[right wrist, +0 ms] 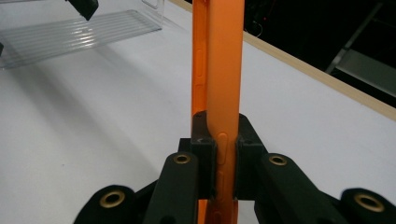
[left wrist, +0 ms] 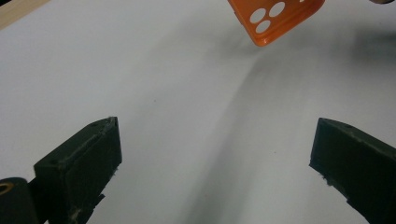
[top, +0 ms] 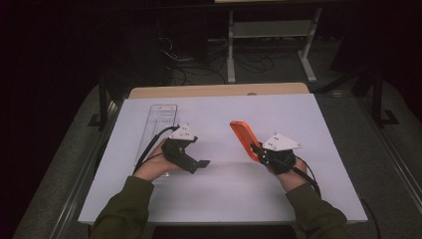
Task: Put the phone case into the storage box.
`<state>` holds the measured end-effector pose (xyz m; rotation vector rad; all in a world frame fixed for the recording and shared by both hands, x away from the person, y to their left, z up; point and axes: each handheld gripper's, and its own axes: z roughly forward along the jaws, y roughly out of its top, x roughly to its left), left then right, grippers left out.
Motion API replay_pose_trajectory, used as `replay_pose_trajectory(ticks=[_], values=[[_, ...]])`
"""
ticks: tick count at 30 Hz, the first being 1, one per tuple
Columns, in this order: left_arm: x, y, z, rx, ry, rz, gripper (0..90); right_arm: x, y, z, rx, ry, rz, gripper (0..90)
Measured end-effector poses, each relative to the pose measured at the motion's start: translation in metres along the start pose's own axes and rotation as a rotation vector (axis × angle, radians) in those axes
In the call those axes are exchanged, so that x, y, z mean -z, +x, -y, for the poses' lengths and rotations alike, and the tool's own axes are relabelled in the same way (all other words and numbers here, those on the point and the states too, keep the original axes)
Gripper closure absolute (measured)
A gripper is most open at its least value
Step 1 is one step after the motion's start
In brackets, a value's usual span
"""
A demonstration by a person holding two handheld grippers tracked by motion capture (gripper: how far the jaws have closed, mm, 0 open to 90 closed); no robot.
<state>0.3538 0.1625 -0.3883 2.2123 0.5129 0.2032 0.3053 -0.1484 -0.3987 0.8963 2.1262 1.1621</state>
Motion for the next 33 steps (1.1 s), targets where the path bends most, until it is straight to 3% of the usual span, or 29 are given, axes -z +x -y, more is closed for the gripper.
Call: replay_pose_trajectory(ticks=[6, 11, 14, 20, 33], values=[[0.000, -0.001, -0.005, 0.022, -0.007, 0.006, 1.5, 0.000, -0.005, 0.001, -0.086, -0.007, -0.006, 80.2], [-0.002, 0.001, -0.008, 0.087, -0.018, 0.046, 1.6, 0.000, -0.008, 0.002, -0.139, -0.007, -0.006, 80.2], [-0.004, 0.002, -0.008, 0.114, -0.007, 0.060, 1.6, 0.000, -0.009, 0.003, -0.145, -0.005, -0.004, 80.2], [-0.006, 0.002, -0.010, 0.120, 0.000, 0.071, 1.5, 0.000, -0.008, 0.003, -0.146, -0.008, -0.001, 80.2], [-0.007, -0.008, -0.018, 0.137, -0.058, 0.087, 1.5, -0.002, -0.003, 0.002, -0.140, -0.007, -0.005, 80.2]])
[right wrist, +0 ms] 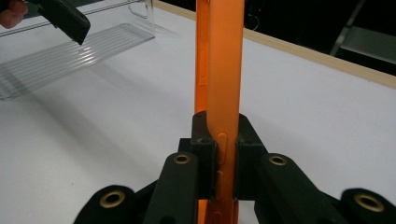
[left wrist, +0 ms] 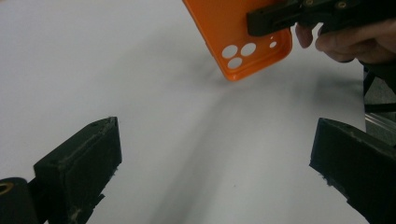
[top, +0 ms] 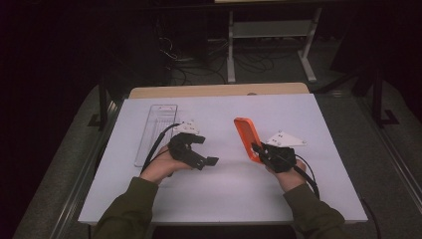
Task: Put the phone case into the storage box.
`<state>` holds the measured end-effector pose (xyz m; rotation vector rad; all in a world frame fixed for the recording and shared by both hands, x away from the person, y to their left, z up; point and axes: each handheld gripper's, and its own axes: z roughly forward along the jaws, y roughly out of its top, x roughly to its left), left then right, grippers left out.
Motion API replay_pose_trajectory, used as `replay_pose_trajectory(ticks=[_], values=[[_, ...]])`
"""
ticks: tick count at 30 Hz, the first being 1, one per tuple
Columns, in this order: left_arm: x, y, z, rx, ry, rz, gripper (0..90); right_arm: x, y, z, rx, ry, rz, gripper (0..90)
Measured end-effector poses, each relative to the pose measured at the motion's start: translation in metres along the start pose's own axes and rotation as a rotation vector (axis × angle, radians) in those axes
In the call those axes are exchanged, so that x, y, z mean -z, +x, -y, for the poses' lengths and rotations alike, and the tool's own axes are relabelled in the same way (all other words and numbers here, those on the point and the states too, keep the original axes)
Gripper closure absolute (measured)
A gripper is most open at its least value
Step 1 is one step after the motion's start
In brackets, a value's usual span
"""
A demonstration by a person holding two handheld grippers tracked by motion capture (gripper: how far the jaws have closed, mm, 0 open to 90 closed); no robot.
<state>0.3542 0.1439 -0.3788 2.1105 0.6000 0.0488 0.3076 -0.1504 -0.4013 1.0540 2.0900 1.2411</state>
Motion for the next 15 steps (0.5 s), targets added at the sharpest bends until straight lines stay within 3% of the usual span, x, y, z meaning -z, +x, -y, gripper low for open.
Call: replay_pose_trajectory(ticks=[15], values=[[-0.001, 0.000, -0.006, 0.059, -0.091, -0.055, 1.5, -0.004, 0.012, 0.000, 0.019, 0.003, -0.003, 80.2]])
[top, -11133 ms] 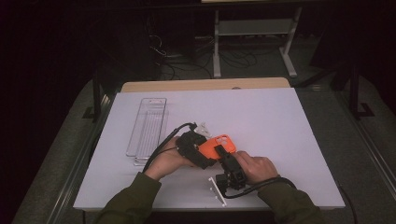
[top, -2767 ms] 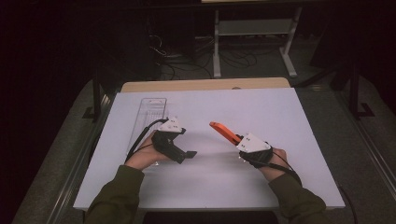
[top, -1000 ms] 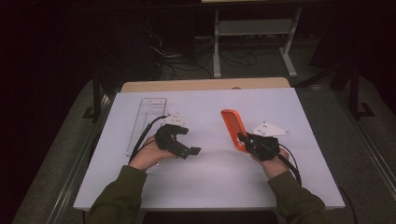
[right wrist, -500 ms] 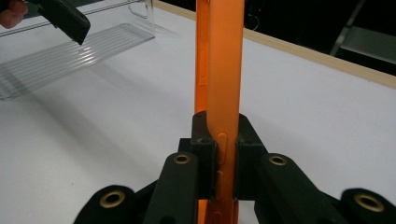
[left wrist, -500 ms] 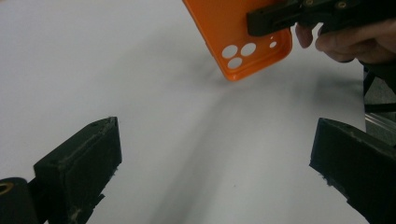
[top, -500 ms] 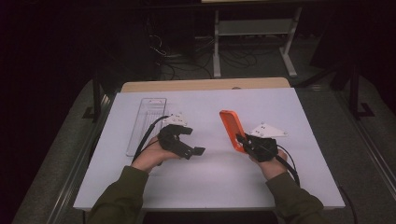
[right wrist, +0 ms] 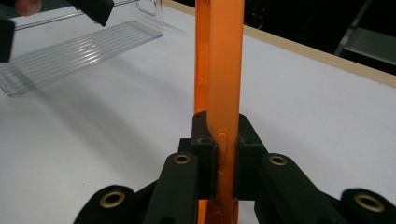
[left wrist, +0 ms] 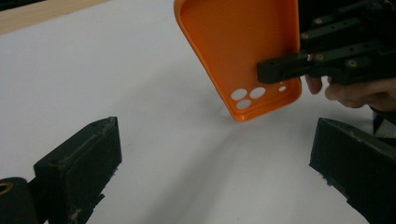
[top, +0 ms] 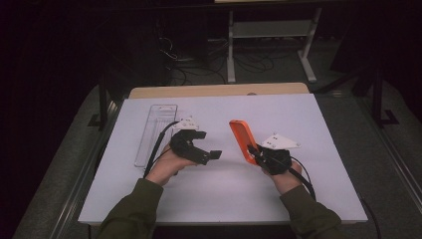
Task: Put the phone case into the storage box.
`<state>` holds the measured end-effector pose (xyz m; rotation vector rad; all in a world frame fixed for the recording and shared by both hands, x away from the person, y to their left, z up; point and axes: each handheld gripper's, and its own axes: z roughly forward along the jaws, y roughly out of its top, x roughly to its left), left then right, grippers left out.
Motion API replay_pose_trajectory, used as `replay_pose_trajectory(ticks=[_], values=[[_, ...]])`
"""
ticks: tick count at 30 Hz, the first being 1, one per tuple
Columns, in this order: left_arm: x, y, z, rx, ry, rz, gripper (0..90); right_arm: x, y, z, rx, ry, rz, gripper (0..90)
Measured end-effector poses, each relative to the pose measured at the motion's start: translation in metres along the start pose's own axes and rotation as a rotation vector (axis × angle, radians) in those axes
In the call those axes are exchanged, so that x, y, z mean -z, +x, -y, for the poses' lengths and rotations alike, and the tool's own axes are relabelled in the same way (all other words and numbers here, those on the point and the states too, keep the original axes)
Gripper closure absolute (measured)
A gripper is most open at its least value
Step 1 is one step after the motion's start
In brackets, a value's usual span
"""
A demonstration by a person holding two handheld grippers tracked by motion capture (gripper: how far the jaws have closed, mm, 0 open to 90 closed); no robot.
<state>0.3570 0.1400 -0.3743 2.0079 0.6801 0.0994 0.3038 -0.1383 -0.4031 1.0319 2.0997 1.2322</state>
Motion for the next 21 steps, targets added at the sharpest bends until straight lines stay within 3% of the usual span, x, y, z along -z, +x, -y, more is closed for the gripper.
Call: replay_pose_trajectory(ticks=[7, 10, 21], values=[[-0.001, 0.001, -0.004, 0.012, -0.015, -0.020, 1.6, -0.002, 0.005, -0.001, 0.015, -0.004, 0.001, 80.2], [-0.003, 0.001, -0.005, 0.036, -0.020, -0.010, 1.6, -0.002, 0.007, -0.001, 0.011, 0.001, 0.003, 80.2], [-0.009, -0.002, -0.009, 0.037, -0.037, -0.016, 1.8, -0.003, 0.016, -0.002, -0.003, 0.001, -0.017, 80.2]])
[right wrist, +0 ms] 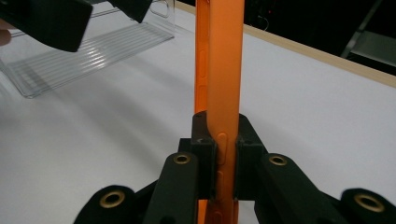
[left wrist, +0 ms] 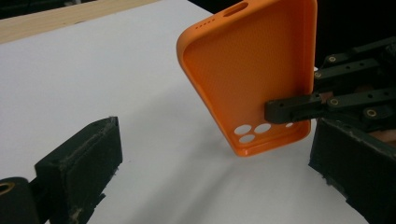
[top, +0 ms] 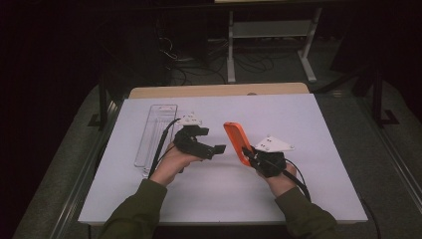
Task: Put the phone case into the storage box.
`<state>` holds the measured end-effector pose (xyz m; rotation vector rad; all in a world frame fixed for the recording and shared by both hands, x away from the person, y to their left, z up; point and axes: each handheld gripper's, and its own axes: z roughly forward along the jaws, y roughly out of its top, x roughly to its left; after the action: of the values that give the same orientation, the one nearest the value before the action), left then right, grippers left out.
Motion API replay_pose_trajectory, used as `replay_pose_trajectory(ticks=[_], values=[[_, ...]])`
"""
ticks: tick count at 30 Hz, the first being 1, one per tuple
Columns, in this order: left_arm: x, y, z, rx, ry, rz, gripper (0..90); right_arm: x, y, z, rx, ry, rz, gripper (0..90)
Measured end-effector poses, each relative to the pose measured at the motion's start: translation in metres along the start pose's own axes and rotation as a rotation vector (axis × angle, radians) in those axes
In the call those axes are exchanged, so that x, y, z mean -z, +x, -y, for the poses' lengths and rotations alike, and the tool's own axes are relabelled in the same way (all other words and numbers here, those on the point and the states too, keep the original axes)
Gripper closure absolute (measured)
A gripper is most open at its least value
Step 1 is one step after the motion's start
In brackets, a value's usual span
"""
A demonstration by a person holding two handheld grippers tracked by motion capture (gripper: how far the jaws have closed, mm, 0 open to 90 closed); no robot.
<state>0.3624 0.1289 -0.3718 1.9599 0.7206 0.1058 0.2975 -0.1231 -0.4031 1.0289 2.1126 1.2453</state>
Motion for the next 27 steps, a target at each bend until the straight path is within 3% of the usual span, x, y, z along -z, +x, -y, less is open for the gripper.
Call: replay_pose_trajectory(ticks=[7, 11, 27], values=[[-0.004, -0.003, -0.001, -0.001, -0.016, 0.005, 1.8, -0.001, 0.005, -0.001, -0.005, -0.006, -0.012, 80.2], [-0.008, -0.004, -0.001, -0.027, -0.019, -0.003, 1.8, -0.001, 0.008, -0.001, -0.002, -0.009, -0.025, 80.2], [-0.018, -0.012, -0.005, 0.008, -0.081, -0.003, 0.0, -0.003, 0.014, -0.001, -0.017, -0.016, -0.053, 80.2]])
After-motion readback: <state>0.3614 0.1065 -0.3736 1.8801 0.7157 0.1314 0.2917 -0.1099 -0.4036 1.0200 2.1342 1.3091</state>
